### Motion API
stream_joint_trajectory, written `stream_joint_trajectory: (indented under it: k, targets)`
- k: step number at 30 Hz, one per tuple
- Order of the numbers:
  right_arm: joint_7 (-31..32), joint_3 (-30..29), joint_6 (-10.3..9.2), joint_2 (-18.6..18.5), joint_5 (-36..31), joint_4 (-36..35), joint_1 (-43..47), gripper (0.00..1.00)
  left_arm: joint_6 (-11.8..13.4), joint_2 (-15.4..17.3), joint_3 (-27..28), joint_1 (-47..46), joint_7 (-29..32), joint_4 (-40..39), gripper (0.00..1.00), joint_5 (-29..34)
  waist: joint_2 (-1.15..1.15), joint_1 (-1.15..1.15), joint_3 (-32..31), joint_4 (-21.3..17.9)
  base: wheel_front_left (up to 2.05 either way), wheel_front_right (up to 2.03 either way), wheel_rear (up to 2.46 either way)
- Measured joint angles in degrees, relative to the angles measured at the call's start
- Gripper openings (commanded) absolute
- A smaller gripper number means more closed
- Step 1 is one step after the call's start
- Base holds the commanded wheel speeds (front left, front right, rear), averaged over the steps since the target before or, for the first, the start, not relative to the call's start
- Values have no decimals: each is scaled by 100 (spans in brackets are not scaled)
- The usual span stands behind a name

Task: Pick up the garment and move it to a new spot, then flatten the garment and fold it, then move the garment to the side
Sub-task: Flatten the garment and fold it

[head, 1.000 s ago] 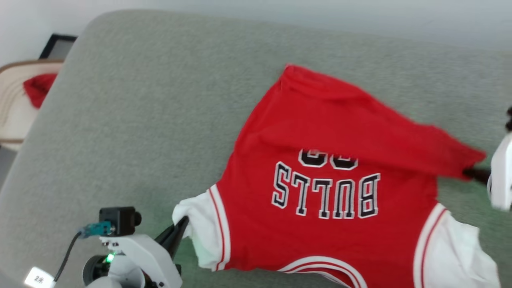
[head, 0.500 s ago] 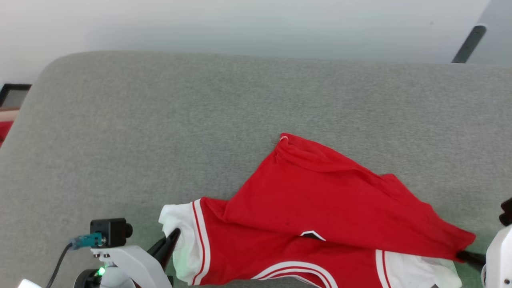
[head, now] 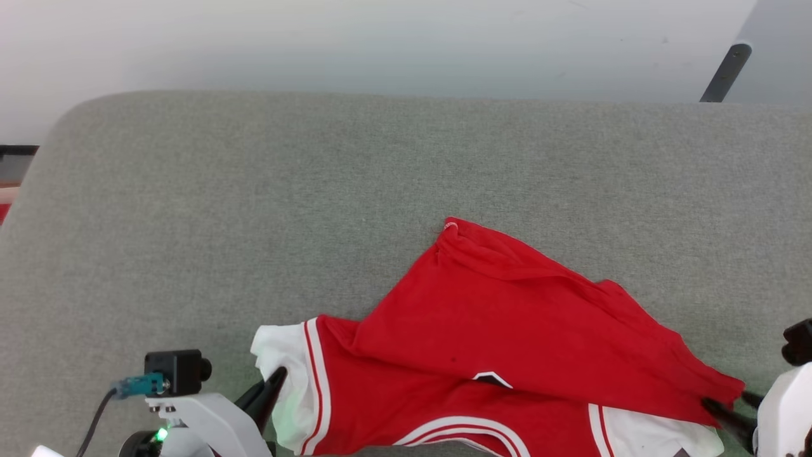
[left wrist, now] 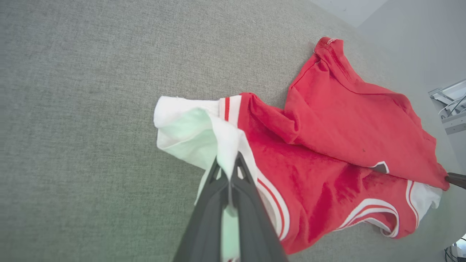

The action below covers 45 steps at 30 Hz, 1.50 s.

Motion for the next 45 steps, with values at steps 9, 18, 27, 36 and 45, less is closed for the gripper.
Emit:
stream_joint_trajectory:
  k: [9, 18, 27, 36, 45]
  targets:
    - [96, 144, 0, -413, 1, -765, -182, 100, 34, -10, -7, 92, -49, -36, 0, -11, 0, 0, -69, 122, 0, 0, 0]
    - [242, 808, 0, -564, 98, -1071, -1265, 100, 8, -126, -75, -10, -24, -41, 0, 23, 0, 0, -25, 328, 0, 0, 0]
    - [202, 1930, 0, -491, 266, -48, -2858, 100, -158, -425, -255, -397, 56, 119, 0, 157, 0, 0, 160, 690, 0, 0, 0]
    - [311, 3147, 0, -423, 511, 1223, -4067, 100, -417, -855, -487, -833, 110, 407, 0, 326, 0, 0, 385, 1204, 0, 0, 0]
    - [279, 4106, 0, -405, 759, 2224, -4823, 100, -714, -1256, -662, -1150, 101, 813, 0, 385, 0, 0, 643, 1691, 0, 0, 0]
